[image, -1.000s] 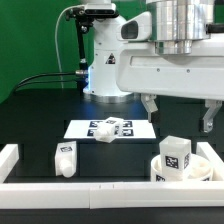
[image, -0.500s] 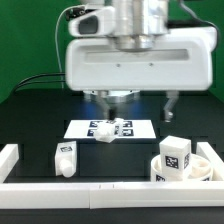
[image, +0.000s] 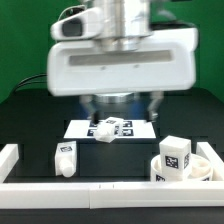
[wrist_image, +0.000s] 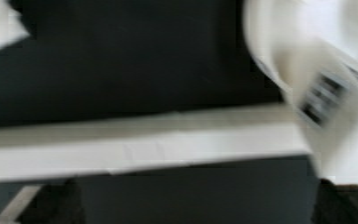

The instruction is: Assemble stool

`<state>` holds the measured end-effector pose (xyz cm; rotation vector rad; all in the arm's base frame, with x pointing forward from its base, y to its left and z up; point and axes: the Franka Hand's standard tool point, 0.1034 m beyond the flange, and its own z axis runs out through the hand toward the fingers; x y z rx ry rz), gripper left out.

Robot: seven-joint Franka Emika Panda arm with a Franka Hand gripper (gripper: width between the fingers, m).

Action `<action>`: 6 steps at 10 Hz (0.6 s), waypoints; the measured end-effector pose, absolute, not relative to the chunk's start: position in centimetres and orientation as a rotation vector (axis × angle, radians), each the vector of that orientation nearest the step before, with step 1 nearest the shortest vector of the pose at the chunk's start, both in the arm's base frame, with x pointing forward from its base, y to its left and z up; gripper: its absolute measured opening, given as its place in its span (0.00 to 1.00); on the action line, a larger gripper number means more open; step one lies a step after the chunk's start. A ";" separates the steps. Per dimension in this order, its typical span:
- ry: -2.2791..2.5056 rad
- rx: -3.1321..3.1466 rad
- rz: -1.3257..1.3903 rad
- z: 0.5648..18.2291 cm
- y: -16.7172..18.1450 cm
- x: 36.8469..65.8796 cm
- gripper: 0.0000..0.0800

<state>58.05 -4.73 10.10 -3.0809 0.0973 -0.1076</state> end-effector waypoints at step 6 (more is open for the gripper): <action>0.127 -3.088 -0.011 6.6 -8.5 55.9 0.81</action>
Offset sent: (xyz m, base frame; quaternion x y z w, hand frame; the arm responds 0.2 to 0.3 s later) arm 0.0000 0.0000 0.0000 0.0000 0.0000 0.0000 1.0000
